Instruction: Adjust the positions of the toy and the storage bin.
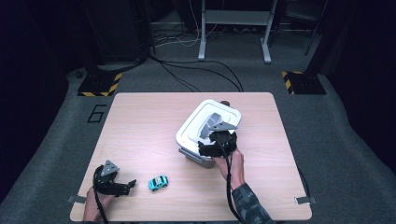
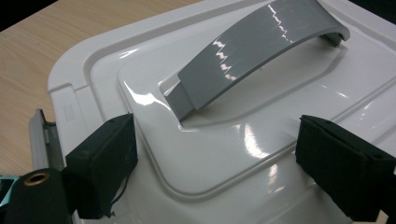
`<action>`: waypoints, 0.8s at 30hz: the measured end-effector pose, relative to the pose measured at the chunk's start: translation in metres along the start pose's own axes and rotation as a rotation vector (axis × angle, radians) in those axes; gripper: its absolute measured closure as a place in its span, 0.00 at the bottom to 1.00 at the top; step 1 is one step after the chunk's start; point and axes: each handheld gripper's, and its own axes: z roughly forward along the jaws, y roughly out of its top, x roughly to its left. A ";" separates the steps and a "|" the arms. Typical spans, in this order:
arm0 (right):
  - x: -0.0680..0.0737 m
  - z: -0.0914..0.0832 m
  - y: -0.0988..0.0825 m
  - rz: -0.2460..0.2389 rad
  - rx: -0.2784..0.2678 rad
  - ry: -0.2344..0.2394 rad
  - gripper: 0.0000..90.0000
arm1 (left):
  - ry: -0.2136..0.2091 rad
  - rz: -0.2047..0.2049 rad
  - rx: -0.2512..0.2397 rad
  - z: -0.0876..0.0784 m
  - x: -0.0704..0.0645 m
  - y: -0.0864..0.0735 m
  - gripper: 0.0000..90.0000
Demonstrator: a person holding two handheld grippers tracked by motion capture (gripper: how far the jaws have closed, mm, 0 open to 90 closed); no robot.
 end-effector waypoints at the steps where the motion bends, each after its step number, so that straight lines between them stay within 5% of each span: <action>1: 0.001 0.000 0.000 0.004 -0.001 0.000 0.13 | 0.000 0.000 0.000 0.000 0.000 0.000 0.01; 24: 0.020 0.002 0.001 0.008 -0.003 -0.005 0.14 | -0.009 0.003 0.009 -0.001 0.000 0.000 0.01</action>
